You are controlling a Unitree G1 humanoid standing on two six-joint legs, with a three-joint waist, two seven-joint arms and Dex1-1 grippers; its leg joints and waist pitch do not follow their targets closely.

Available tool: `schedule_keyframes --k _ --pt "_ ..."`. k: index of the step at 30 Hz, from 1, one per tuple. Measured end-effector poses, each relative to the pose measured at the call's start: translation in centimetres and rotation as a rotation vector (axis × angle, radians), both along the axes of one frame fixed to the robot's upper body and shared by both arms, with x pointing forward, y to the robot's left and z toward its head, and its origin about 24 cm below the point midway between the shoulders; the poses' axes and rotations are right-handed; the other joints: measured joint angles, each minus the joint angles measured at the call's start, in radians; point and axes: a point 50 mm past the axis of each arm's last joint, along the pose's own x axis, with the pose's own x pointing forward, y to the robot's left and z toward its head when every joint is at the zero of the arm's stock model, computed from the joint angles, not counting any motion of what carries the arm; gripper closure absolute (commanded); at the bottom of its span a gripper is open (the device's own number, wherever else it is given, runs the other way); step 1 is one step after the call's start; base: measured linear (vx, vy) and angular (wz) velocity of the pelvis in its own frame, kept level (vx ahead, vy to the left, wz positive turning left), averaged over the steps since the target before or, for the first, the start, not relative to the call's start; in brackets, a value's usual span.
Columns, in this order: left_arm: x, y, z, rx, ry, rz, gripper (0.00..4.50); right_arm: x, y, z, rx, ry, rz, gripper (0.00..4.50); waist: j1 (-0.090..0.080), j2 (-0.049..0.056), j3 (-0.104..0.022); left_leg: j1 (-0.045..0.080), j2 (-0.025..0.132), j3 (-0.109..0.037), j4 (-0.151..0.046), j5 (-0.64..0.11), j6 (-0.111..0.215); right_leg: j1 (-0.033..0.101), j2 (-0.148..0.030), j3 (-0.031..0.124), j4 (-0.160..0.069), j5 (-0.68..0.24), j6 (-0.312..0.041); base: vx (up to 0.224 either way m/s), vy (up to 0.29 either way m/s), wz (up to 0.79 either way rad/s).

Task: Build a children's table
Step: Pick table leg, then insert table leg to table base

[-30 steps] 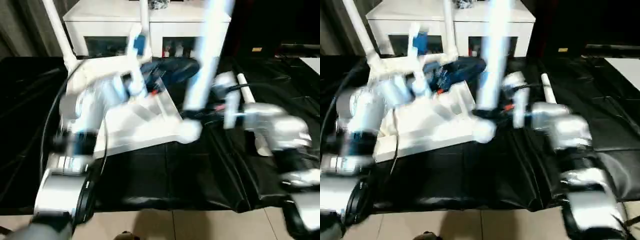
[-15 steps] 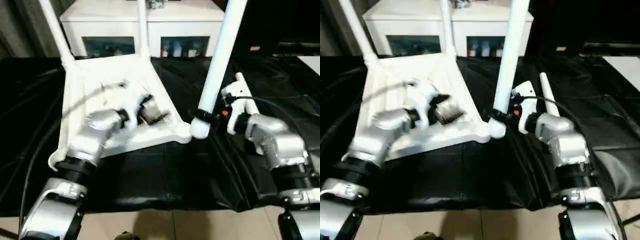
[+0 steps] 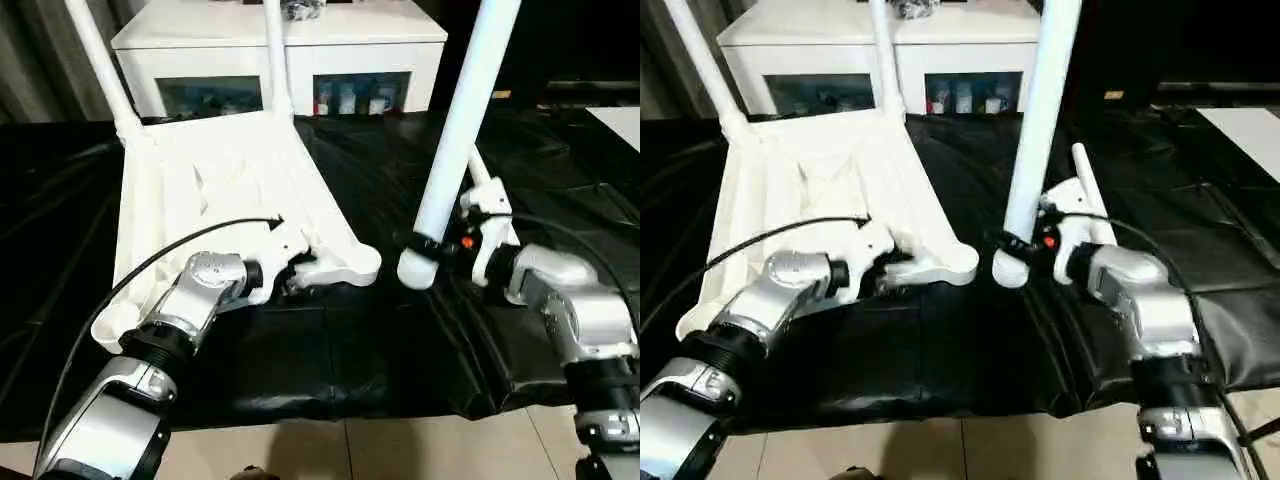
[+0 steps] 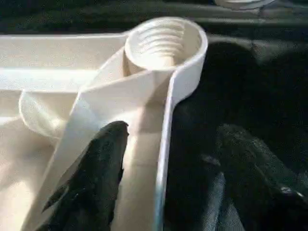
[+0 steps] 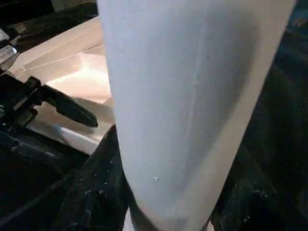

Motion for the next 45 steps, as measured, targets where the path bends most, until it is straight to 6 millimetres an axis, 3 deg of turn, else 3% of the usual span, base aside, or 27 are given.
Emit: schedule_keyframes --k 13,25,33,40,42,45 --pt "0.4 1.3 0.0 0.021 0.056 -0.003 2.57 -0.6 0.4 0.2 0.016 0.012 0.020 2.65 -0.001 0.011 -0.005 0.000 0.000 0.000 0.000 0.000 0.000 0.000 0.000 0.000 0.000 0.000 0.000 0.000 0.000 0.00" --pt "0.4 1.8 -0.2 0.057 0.099 -0.042 3.54 -1.2 0.3 0.0 0.024 0.027 0.035 2.65 -0.001 0.035 -0.005 0.000 0.000 0.000 -0.001 0.000 0.000 0.001 0.000 0.000 -0.002 0.000 0.000 0.000 0.000 0.00" --pt "0.3 1.8 -0.1 0.049 0.102 -0.055 4.22 -1.0 0.5 0.2 0.074 0.036 0.022 2.65 -0.001 0.038 -0.006 0.000 0.000 0.000 -0.002 0.000 0.000 0.001 0.000 0.000 -0.005 0.000 0.000 0.000 0.000 0.00" --pt "-1.9 1.2 -0.8 0.007 0.098 -0.140 4.50 -0.1 0.9 2.3 0.179 0.024 0.023 2.65 -0.001 0.045 -0.012 -0.001 -0.001 0.005 -0.005 -0.003 0.005 0.001 -0.001 0.001 -0.011 -0.001 0.001 0.000 0.000 0.00" --pt "-2.6 0.8 -0.8 0.003 0.099 -0.174 4.50 -0.1 1.1 2.3 0.191 0.034 0.030 2.65 0.006 0.046 -0.014 0.000 -0.001 0.006 -0.006 -0.003 0.005 0.002 -0.002 0.001 -0.011 -0.002 0.003 0.000 0.000 0.00" --pt "-4.0 0.5 -1.1 -0.003 0.095 -0.197 4.50 0.1 1.6 1.6 0.204 0.073 0.044 2.65 0.001 0.043 -0.017 0.003 -0.001 0.009 -0.008 -0.003 0.005 0.002 -0.003 0.003 -0.011 -0.003 0.004 0.000 0.000 0.00"
